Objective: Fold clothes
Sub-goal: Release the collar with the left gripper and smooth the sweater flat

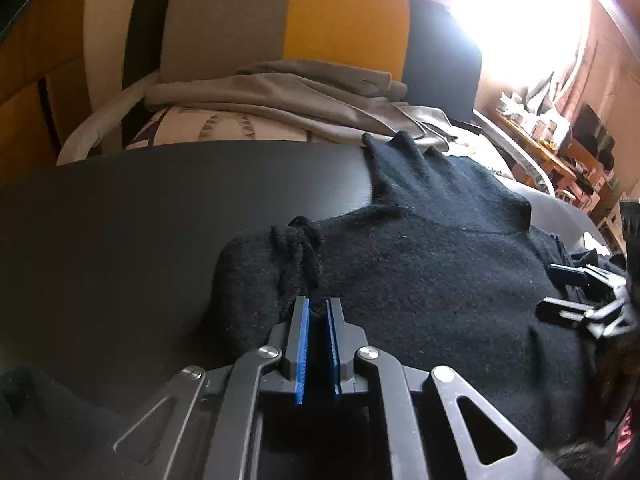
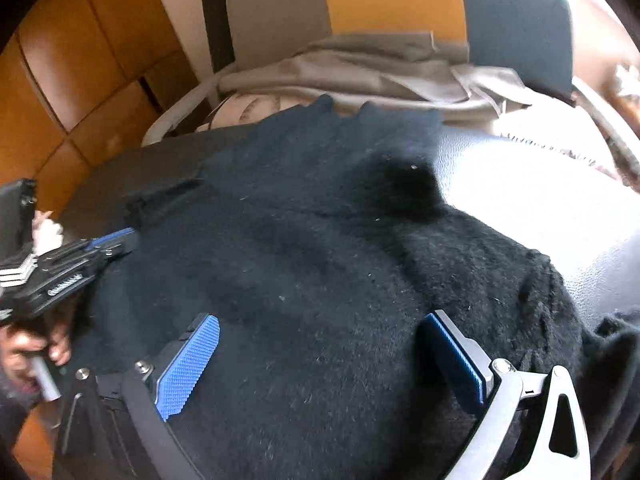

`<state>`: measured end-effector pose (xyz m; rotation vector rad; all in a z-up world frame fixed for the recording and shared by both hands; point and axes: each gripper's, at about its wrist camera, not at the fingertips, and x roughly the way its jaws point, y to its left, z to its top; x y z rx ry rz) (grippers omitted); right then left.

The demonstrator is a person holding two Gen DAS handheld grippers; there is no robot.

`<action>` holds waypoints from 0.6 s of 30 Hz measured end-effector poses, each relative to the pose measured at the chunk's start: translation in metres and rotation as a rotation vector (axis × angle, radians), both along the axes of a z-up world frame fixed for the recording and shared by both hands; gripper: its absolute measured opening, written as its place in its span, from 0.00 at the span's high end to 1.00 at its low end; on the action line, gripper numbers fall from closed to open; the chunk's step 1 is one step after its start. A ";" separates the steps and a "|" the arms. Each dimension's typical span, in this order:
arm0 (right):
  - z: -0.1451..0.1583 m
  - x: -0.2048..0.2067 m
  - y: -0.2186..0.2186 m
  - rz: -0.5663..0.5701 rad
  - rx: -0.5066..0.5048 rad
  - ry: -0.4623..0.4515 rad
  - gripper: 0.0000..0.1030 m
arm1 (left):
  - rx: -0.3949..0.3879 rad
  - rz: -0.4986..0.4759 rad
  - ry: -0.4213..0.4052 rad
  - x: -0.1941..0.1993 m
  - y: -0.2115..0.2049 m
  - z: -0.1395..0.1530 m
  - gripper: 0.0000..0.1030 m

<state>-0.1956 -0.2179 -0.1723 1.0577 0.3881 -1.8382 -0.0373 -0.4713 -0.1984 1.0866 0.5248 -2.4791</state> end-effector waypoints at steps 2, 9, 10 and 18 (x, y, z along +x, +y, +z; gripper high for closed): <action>-0.001 0.008 -0.008 -0.011 0.024 0.066 0.00 | 0.026 0.016 0.023 0.007 -0.003 0.008 0.91; 0.003 -0.001 -0.006 0.002 0.063 0.067 0.00 | 0.117 0.074 0.106 0.033 -0.016 0.038 0.81; 0.011 0.002 -0.002 0.016 0.053 0.064 0.00 | 0.130 0.082 0.117 0.036 -0.017 0.042 0.81; 0.040 0.066 0.075 0.113 0.059 0.065 0.00 | 0.139 0.038 0.038 0.105 0.034 0.028 0.80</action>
